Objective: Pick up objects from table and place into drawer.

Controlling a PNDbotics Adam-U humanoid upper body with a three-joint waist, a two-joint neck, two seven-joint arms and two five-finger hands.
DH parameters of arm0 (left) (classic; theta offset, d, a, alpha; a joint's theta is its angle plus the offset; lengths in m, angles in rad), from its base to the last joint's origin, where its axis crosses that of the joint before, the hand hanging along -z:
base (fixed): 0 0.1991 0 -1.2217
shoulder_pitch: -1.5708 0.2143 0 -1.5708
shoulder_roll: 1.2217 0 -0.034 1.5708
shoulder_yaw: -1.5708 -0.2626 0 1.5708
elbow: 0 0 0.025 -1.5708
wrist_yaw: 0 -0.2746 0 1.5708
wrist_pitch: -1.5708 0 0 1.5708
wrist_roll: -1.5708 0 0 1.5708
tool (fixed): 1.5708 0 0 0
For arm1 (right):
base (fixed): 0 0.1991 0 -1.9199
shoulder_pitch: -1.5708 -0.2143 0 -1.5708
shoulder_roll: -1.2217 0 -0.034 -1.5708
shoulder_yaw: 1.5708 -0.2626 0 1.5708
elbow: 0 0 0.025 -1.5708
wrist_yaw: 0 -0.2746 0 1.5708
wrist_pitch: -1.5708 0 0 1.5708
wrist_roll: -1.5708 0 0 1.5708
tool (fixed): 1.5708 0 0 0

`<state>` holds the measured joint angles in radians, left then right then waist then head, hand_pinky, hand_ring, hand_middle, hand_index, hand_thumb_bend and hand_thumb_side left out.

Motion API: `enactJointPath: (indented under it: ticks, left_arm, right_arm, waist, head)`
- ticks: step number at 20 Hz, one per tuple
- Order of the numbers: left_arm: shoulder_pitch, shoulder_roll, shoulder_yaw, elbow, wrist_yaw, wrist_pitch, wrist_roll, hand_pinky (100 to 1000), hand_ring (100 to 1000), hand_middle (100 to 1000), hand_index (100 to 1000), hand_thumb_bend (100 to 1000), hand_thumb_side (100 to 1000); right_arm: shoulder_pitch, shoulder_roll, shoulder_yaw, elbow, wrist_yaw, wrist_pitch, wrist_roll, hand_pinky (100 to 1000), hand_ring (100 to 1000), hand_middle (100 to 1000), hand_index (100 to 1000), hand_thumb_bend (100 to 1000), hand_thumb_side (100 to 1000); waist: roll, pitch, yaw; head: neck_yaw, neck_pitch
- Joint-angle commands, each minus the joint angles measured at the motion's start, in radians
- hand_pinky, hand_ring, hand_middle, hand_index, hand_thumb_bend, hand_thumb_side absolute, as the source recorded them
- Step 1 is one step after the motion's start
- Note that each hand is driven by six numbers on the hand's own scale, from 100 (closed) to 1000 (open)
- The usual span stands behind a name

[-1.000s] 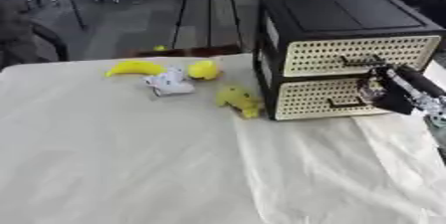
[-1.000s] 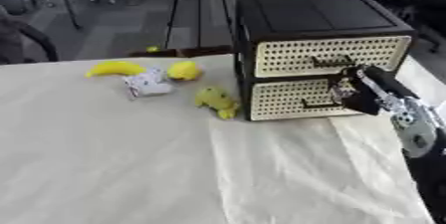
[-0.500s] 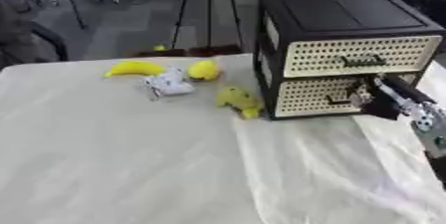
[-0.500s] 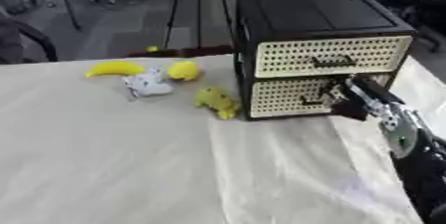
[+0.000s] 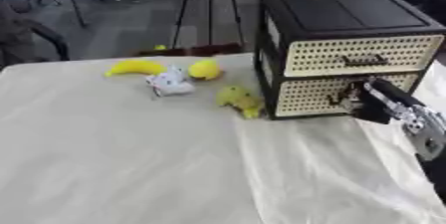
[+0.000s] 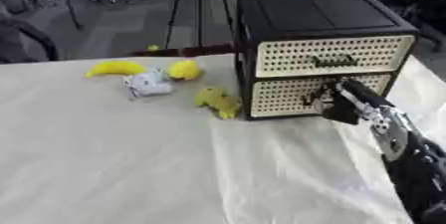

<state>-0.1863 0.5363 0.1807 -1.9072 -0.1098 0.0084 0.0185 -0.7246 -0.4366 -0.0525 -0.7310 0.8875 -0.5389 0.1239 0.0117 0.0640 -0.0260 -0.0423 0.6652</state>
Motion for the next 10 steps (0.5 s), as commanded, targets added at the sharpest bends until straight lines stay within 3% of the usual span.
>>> enactJointPath:
  ticks: [1, 10]
  left_arm:
    - [-0.012, 0.016, 0.003, -0.015, 0.005, -0.002, -0.002, 647, 486, 569, 721, 483, 845]
    - [-0.009, 0.016, 0.004, -0.013, 0.003, -0.001, -0.002, 647, 485, 568, 720, 482, 846]
  right_arm:
    - [-0.001, -0.010, 0.011, -0.022, 0.017, -0.008, 0.023, 100, 100, 100, 603, 100, 853]
    - [0.052, -0.023, 0.019, -0.075, 0.045, -0.028, 0.057, 100, 100, 100, 545, 100, 891]
  waist:
    - [0.001, -0.012, 0.000]
    - [-0.002, -0.013, -0.004]
  head:
    - [-0.001, -0.009]
    - [0.002, -0.009]
